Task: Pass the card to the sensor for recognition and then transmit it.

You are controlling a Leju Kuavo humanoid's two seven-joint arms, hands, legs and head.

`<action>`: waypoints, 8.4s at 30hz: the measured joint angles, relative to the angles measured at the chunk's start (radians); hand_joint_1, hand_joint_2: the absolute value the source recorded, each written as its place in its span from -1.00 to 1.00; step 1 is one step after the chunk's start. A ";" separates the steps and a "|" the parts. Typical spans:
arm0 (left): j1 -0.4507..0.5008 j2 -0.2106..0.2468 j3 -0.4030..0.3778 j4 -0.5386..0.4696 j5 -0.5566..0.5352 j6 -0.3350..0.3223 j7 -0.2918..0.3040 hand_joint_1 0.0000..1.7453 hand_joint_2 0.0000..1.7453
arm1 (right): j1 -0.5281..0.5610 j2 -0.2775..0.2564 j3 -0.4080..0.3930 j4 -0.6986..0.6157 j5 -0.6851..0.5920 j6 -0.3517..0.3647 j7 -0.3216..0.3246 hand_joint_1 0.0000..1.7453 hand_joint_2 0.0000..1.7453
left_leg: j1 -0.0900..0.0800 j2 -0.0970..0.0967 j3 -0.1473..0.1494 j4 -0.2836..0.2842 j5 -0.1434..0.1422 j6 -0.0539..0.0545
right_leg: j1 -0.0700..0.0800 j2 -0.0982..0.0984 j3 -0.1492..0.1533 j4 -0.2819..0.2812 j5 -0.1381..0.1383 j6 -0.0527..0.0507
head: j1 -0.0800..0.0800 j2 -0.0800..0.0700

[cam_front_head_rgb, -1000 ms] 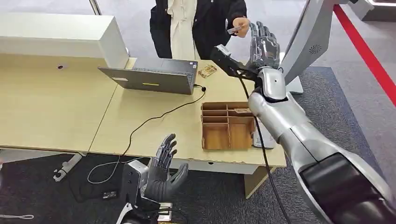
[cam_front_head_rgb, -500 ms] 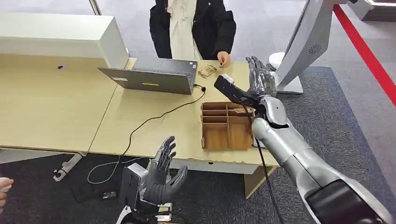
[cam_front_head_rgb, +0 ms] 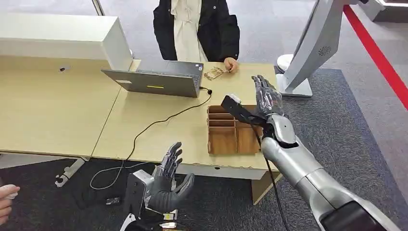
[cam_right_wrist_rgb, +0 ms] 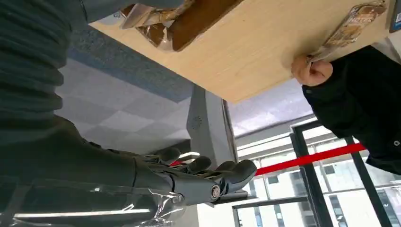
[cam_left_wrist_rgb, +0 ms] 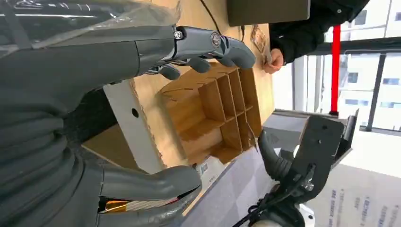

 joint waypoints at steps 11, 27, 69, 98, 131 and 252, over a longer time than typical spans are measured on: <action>0.003 0.000 0.002 -0.003 -0.006 -0.009 0.007 -1.00 1.00 | 0.022 -0.013 0.011 -0.033 0.003 0.006 0.008 -1.00 1.00 | 0.000 0.000 0.000 0.000 0.000 0.000 | 0.000 0.000 0.000 0.000 0.000 0.000 | 0.000 0.000; 0.004 0.000 0.014 -0.010 -0.014 -0.024 0.008 -1.00 1.00 | 0.023 -0.005 0.018 -0.040 0.000 0.011 -0.007 -1.00 1.00 | 0.000 0.000 0.000 0.000 0.000 0.000 | 0.000 0.000 0.000 0.000 0.000 0.000 | 0.000 0.000; 0.006 0.000 0.016 -0.027 -0.029 -0.021 0.027 -1.00 1.00 | 0.042 0.002 0.044 0.009 0.069 0.036 0.071 -1.00 1.00 | 0.000 0.000 0.000 0.000 0.000 0.000 | 0.000 0.000 0.000 0.000 0.000 0.000 | 0.000 0.000; 0.010 0.000 0.016 -0.027 -0.019 -0.027 0.023 -1.00 1.00 | -0.002 0.037 0.062 0.087 0.061 0.026 0.061 -1.00 1.00 | 0.000 0.000 0.000 0.000 0.000 0.000 | 0.000 0.000 0.000 0.000 0.000 0.000 | 0.000 0.000; 0.013 0.004 0.017 -0.045 -0.031 0.029 0.047 -1.00 1.00 | -0.029 0.082 0.096 0.200 0.025 0.026 0.029 -1.00 1.00 | 0.000 0.000 0.000 0.000 0.000 0.000 | 0.000 0.000 0.000 0.000 0.000 0.000 | 0.000 0.000; -0.018 -0.019 0.012 0.002 0.002 -0.074 -0.021 -1.00 1.00 | -0.369 0.153 0.117 0.304 0.091 0.054 0.140 1.00 1.00 | 0.000 0.000 0.000 0.000 0.000 0.000 | 0.000 0.000 0.000 0.000 0.000 0.000 | 0.000 0.000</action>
